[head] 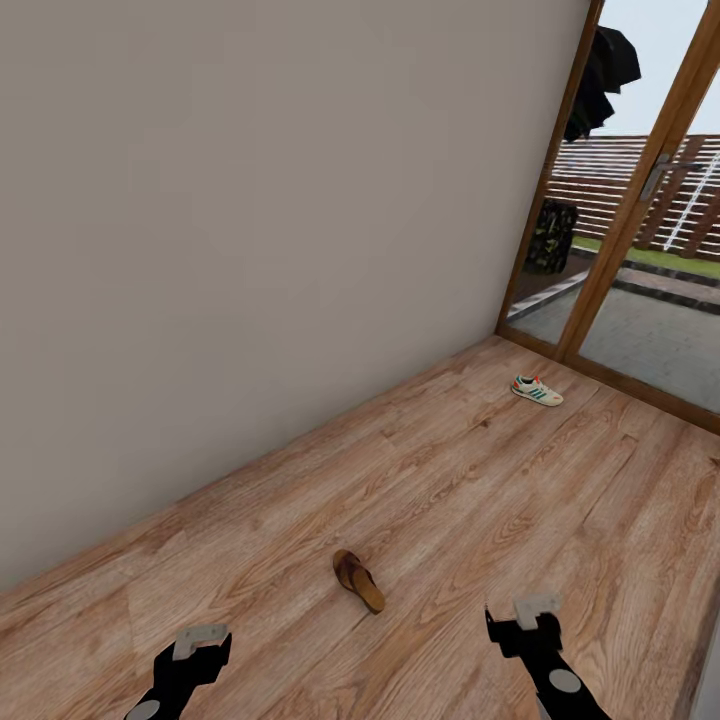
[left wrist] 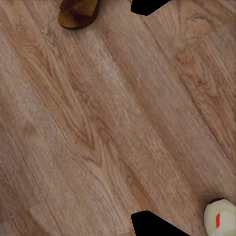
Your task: Pick up the two gym shoes and the two sandals from the corridor floor and place them onto the hallstand (shoe rack) in the corridor, making sure they are on the rack and not on the floor. Arrange them so the two gym shoes are next to each other and the two sandals are next to each other.
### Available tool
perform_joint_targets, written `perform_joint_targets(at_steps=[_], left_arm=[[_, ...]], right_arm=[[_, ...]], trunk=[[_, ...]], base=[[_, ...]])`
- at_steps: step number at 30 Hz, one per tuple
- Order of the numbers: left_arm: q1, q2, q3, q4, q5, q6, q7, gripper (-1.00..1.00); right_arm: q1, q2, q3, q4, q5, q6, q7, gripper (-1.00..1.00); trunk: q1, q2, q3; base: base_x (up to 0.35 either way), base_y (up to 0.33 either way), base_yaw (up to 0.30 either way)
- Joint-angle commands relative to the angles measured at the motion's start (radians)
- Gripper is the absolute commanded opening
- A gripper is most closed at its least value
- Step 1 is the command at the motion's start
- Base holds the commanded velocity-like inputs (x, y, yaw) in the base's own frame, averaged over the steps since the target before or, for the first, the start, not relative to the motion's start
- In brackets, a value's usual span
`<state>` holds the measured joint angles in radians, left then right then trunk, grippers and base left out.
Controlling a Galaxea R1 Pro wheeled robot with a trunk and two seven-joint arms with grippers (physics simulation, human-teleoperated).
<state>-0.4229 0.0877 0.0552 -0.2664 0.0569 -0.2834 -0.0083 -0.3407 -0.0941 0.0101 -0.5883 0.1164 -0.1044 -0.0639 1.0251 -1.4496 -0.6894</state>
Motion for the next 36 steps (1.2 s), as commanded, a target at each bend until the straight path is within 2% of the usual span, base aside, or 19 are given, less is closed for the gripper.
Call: perform_joint_targets(at_steps=[1,12,25,31,36], left_arm=[[-0.001,0.000,0.001,0.001,0.006,-0.003,-0.001,1.00],[0.001,0.000,0.001,0.012,0.009,-0.009,-0.001,1.00],[0.001,0.001,0.004,0.005,0.013,-0.057,0.007,1.00],[0.001,0.001,0.005,0.002,0.014,-0.061,0.009,1.00],[0.000,0.001,0.009,0.000,0.014,-0.063,0.010,1.00]], right_arm=[[-0.001,0.000,0.001,0.007,0.011,-0.001,-0.005,1.00],[-0.001,0.000,0.001,0.029,0.010,-0.005,0.009,1.00],[-0.001,0.004,-0.005,0.020,0.008,-0.005,0.124,1.00],[-0.001,0.004,-0.008,0.021,0.009,-0.004,0.140,1.00],[-0.001,0.004,-0.008,0.022,0.009,-0.003,0.142,1.00]], trunk=[[0.000,0.000,-0.001],[0.000,0.000,-0.001],[0.000,0.000,-0.001],[0.000,0.000,-0.003],[0.000,0.000,-0.008]], base=[[0.000,0.000,0.000],[0.109,-0.061,0.000],[0.218,-0.187,0.000],[0.174,-0.223,0.025],[-0.027,-0.152,0.132]])
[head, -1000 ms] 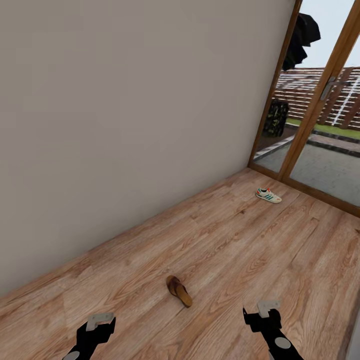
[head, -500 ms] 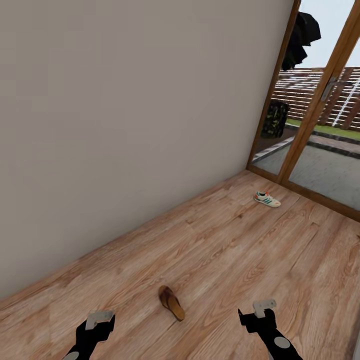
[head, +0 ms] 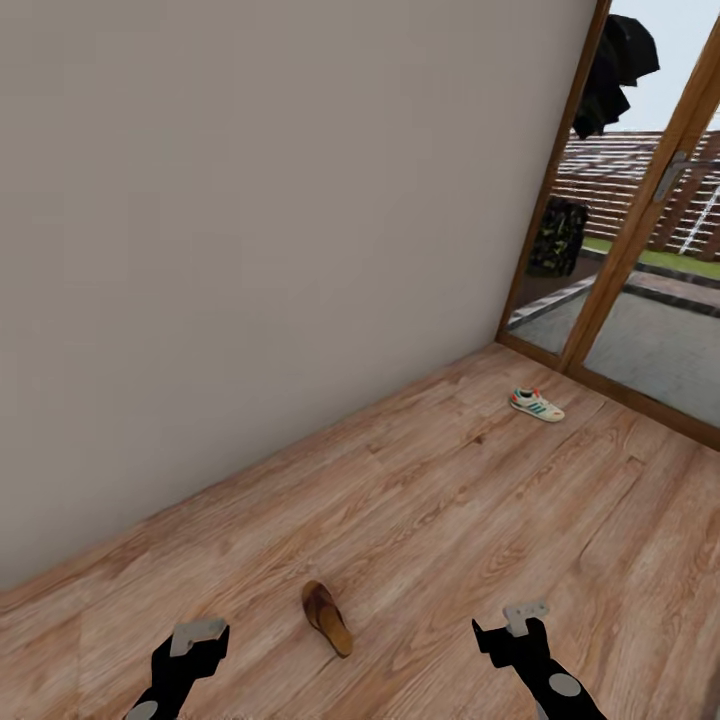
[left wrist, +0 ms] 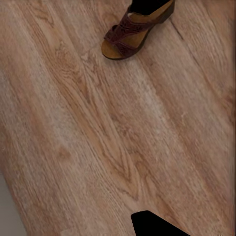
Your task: Pick up the two gym shoes and the two sandals from the corridor floor and place them onto the hallstand (shoe rack) in the corridor, making sure they are on the rack and not on the floor. Arrange them so the two gym shoes are next to each other and the two sandals are next to each other.
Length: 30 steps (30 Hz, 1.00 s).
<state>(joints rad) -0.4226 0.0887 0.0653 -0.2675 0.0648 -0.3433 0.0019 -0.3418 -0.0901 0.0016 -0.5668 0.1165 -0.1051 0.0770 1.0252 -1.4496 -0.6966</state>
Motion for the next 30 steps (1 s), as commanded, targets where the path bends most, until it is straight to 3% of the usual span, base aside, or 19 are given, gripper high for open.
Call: perform_joint_targets(at_steps=[1,14,30], left_arm=[[-0.001,0.000,0.000,0.001,0.007,-0.003,0.000,1.00],[-0.001,0.000,-0.002,0.001,0.007,-0.003,-0.009,1.00],[-0.001,0.001,-0.005,0.001,0.007,-0.002,-0.013,1.00]], right_arm=[[0.000,0.000,0.000,0.000,0.009,-0.003,0.001,1.00],[0.000,0.000,0.000,0.001,0.009,-0.003,0.000,1.00],[0.000,-0.001,-0.002,-0.001,0.008,-0.003,-0.001,1.00]], trunk=[[0.000,0.000,-0.002],[0.000,0.000,-0.018],[0.061,-0.112,-0.088]], base=[[-0.023,-0.040,0.166],[-0.005,-0.009,0.178],[0.000,0.000,0.182]])
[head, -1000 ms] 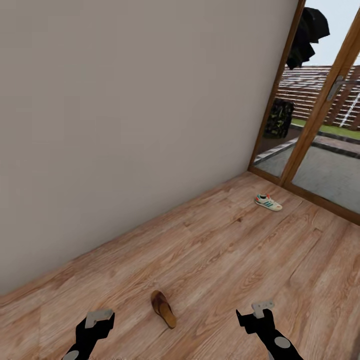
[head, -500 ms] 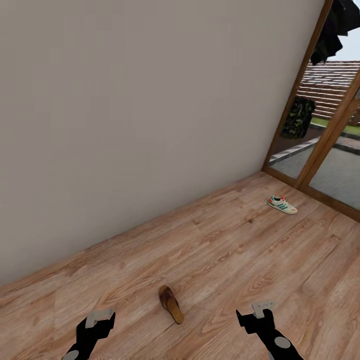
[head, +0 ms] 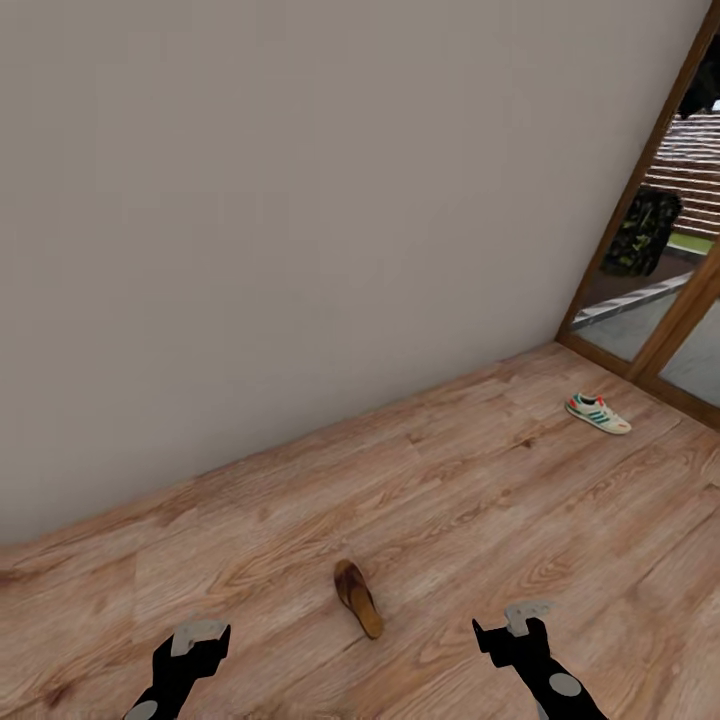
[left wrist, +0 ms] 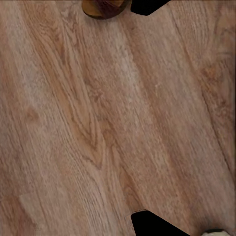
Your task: Pick up the two gym shoes and the two sandals from the corridor floor and place them onto the hallstand (shoe rack) in the corridor, making sure they are on the rack and not on the floor. Arrange them so the two gym shoes are next to each other and the two sandals are next to each other.
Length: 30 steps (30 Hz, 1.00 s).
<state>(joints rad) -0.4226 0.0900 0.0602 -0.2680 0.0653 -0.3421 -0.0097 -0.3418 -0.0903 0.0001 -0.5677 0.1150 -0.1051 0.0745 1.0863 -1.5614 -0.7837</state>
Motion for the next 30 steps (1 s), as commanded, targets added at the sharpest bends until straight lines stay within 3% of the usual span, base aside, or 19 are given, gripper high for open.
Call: perform_joint_targets(at_steps=[1,18,30], left_arm=[[-0.001,0.000,0.000,0.001,0.007,-0.003,-0.001,1.00],[-0.001,0.002,0.000,0.001,0.007,-0.004,-0.002,1.00],[-0.001,0.004,-0.008,0.001,0.006,-0.005,-0.003,1.00]], right_arm=[[0.000,0.000,0.000,0.000,0.009,-0.003,0.001,1.00],[0.000,-0.001,-0.002,-0.001,0.009,-0.004,0.001,1.00],[0.000,-0.002,-0.049,0.001,0.009,-0.004,0.001,1.00]], trunk=[[0.004,-0.008,-0.005],[0.069,-0.127,-0.080],[0.115,-0.211,-0.129]], base=[[0.000,0.000,0.182],[0.000,0.000,0.182],[0.000,0.000,0.147]])
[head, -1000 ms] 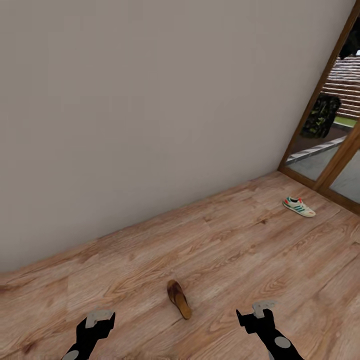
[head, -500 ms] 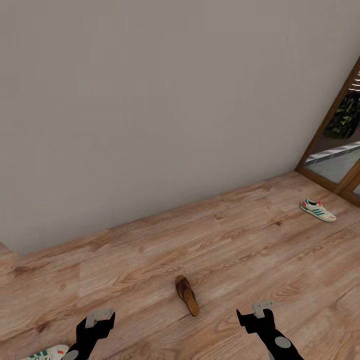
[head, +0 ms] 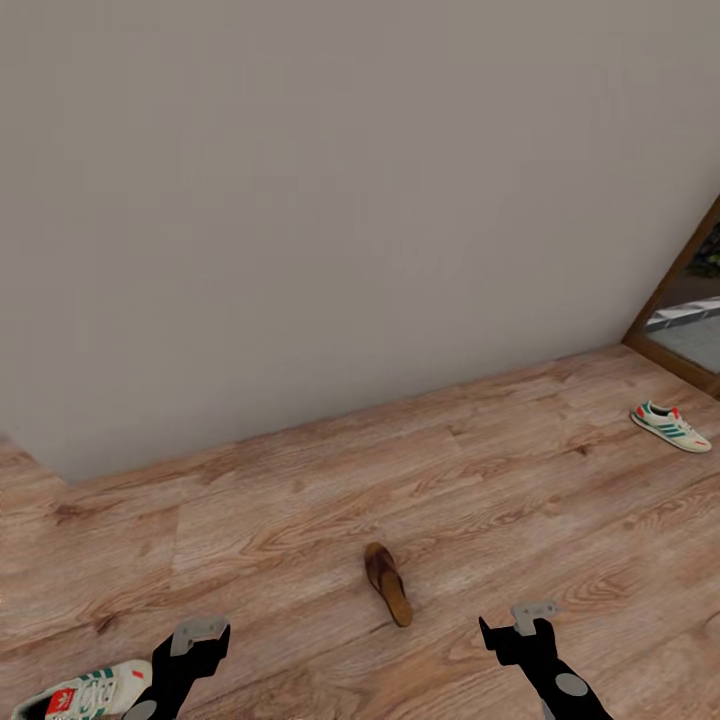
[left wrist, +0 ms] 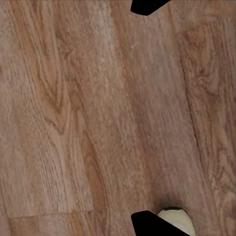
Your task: Pick up the two gym shoes and the two sandals from the corridor floor and place them onto the hallstand (shoe rack) in the corridor, making sure they are on the rack and not on the floor. Arrange them so the two gym shoes are next to each other and the two sandals are next to each other.
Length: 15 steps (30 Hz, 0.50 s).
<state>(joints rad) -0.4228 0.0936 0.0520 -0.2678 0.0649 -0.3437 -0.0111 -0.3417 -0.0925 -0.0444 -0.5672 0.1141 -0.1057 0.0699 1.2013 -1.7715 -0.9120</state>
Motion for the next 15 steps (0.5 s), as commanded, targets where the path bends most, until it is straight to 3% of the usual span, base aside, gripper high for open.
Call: perform_joint_targets(at_steps=[1,15], left_arm=[[-0.001,0.000,-0.001,0.001,0.006,-0.003,-0.001,1.00],[-0.001,-0.001,-0.005,0.001,0.000,-0.002,-0.003,1.00]], right_arm=[[0.000,0.000,-0.005,0.000,0.010,-0.003,0.005,1.00],[0.000,0.004,-0.005,-0.022,0.011,-0.003,0.006,1.00]], trunk=[[0.004,-0.008,-0.004],[0.057,-0.106,-0.049]], base=[[0.000,0.000,0.048],[0.000,0.000,0.012]])
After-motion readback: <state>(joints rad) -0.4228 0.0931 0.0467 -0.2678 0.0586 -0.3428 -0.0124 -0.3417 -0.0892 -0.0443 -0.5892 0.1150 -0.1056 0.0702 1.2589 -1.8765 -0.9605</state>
